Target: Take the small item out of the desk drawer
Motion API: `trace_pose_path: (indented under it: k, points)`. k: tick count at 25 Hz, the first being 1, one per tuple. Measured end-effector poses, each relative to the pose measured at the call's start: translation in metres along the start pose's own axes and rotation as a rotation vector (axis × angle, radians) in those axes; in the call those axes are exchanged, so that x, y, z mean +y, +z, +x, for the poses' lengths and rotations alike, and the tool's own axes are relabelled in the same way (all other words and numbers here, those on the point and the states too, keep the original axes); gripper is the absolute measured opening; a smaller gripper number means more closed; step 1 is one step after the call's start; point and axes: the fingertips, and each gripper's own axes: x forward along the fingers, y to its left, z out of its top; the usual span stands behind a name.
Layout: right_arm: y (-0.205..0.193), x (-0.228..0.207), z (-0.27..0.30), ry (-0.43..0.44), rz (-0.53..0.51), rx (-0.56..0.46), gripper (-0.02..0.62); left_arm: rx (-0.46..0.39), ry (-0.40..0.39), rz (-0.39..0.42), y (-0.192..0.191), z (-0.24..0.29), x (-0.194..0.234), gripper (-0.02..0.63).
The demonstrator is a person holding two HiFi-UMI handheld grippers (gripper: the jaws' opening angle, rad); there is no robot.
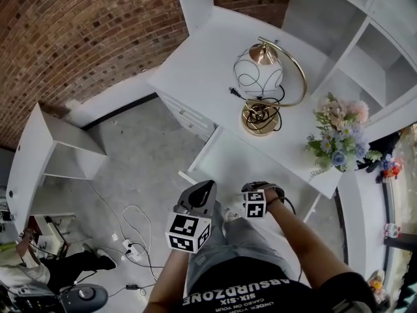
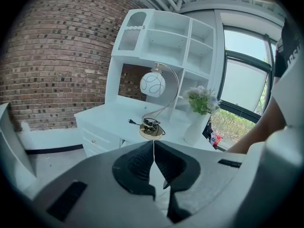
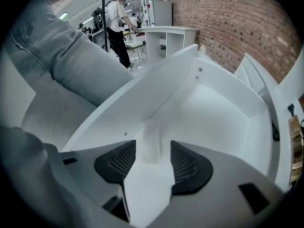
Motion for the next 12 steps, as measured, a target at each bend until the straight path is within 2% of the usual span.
trace_pose_path:
  k: [12]
  points:
    - [-0.010,0.002,0.025,0.059,0.028,0.048,0.219,0.011,0.007,0.006,-0.006,0.000,0.002,0.005]
